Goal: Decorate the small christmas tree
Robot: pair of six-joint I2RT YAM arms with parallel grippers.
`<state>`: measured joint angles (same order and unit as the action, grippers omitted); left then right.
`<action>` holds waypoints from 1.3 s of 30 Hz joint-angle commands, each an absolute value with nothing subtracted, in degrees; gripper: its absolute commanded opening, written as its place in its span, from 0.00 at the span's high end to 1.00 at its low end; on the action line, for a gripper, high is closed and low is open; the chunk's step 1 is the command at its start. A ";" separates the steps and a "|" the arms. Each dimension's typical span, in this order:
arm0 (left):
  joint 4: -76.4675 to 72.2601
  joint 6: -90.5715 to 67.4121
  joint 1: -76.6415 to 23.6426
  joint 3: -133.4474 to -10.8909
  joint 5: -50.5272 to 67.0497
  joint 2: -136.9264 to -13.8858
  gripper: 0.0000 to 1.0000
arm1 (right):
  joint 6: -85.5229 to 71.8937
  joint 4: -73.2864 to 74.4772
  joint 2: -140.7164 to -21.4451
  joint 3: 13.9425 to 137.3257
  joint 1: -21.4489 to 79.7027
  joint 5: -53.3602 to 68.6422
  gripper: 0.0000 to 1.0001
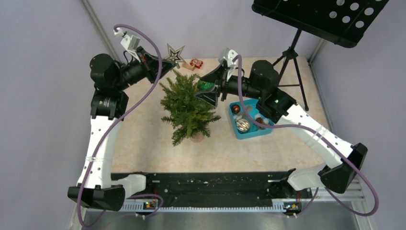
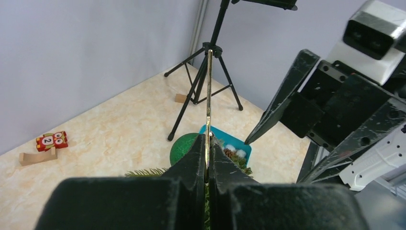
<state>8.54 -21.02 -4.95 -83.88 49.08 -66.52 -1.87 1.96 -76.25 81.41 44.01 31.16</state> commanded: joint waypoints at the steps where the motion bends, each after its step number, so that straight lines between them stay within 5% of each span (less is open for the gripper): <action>1: 4.01 -19.49 -4.83 -84.90 52.09 -65.07 1.00 | -0.35 4.09 -77.67 85.24 43.99 33.18 0.33; 39: 18.29 -3.17 -8.70 -86.66 52.03 -67.32 1.00 | 1.39 7.56 -78.58 84.42 43.91 33.70 0.35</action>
